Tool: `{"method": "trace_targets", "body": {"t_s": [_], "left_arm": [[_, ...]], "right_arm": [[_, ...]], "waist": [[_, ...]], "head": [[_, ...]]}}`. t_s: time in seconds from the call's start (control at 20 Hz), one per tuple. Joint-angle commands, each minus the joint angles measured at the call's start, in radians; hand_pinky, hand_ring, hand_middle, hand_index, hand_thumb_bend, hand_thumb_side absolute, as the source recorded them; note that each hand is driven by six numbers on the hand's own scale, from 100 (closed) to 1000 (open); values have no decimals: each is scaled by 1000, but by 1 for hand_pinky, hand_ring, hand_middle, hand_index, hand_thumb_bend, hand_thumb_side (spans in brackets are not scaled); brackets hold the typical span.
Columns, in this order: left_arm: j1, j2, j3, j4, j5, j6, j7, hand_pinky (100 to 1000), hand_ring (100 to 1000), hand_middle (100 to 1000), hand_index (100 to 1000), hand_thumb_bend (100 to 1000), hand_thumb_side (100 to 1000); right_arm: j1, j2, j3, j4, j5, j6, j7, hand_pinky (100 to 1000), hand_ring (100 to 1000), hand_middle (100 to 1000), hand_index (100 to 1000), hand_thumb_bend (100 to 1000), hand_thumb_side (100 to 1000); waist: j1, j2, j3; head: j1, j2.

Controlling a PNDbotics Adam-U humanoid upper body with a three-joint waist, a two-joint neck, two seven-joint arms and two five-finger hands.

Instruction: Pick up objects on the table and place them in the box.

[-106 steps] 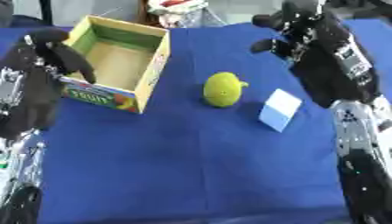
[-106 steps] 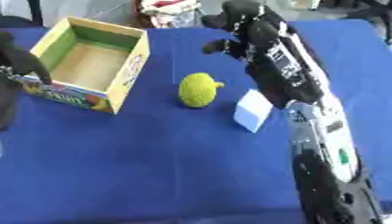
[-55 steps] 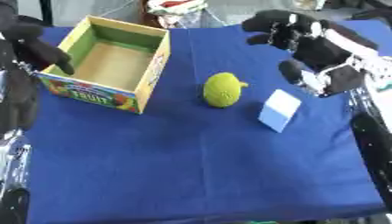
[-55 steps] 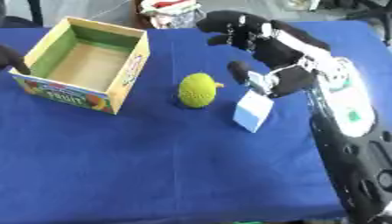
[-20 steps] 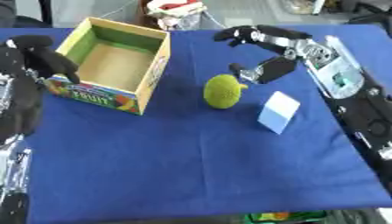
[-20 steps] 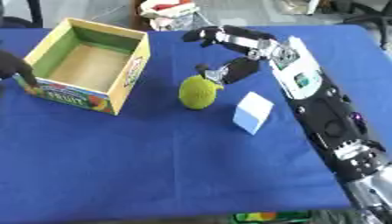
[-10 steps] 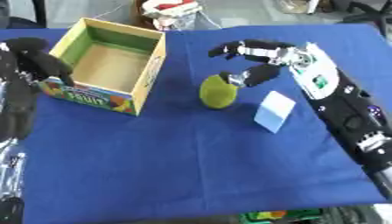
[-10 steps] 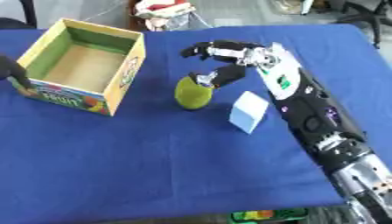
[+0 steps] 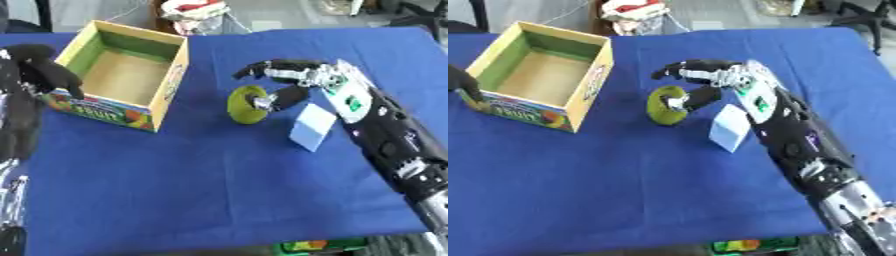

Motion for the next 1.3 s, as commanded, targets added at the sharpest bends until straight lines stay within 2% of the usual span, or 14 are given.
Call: {"method": "trace_targets", "body": {"t_s": [0.05, 0.3, 0.4, 0.55, 0.7, 1.05, 1.1, 1.15, 1.3], "left_arm": [[-7, 7, -1, -20, -8, 2, 2, 437, 530, 420, 726, 100, 743], [-6, 6, -2, -20, -11, 3, 3, 436, 529, 420, 726, 100, 745], [-6, 6, -1, -20, -12, 4, 4, 436, 529, 420, 726, 100, 746], [-6, 5, -1, -20, -13, 5, 5, 436, 528, 419, 725, 100, 748], [-6, 5, -1, -20, -14, 6, 6, 435, 528, 419, 725, 100, 749], [-5, 3, -1, -20, -18, 7, 9, 434, 527, 418, 724, 100, 751], [-5, 3, -1, -20, -18, 7, 9, 433, 527, 418, 724, 100, 751], [-5, 2, -1, -20, -19, 7, 10, 433, 526, 418, 724, 100, 751], [-6, 2, -1, -20, -19, 7, 11, 432, 526, 418, 723, 100, 751]], "right_arm": [[-14, -4, -9, 1, 50, -239, 204, 921, 1000, 937, 998, 100, 674], [-13, 2, -12, 9, 124, -249, 162, 918, 1000, 937, 995, 100, 641], [-13, 4, -13, 14, 153, -250, 149, 916, 1000, 935, 992, 100, 577], [-14, 5, -15, 17, 195, -248, 131, 906, 992, 918, 978, 100, 425], [-15, 7, -20, 13, 237, -249, 100, 884, 954, 876, 948, 100, 445], [-11, 27, -75, -17, 336, -238, 2, 804, 776, 619, 751, 100, 429], [-11, 31, -85, -23, 350, -238, -12, 789, 734, 543, 684, 100, 418], [-11, 34, -94, -28, 361, -239, -25, 784, 721, 522, 663, 100, 414], [-14, 39, -116, -44, 366, -244, -65, 750, 605, 358, 475, 100, 380]], "waist": [[1, -16, 0], [-1, -16, 1], [-1, -16, 2], [-1, -15, 3], [-1, -15, 4], [2, -14, 2], [3, -14, 2], [3, -14, 2], [4, -15, 3]], "head": [[1, 5], [1, 5], [0, 5], [0, 5], [-1, 5], [-2, 5], [-2, 5], [-3, 5], [-4, 5]]}}
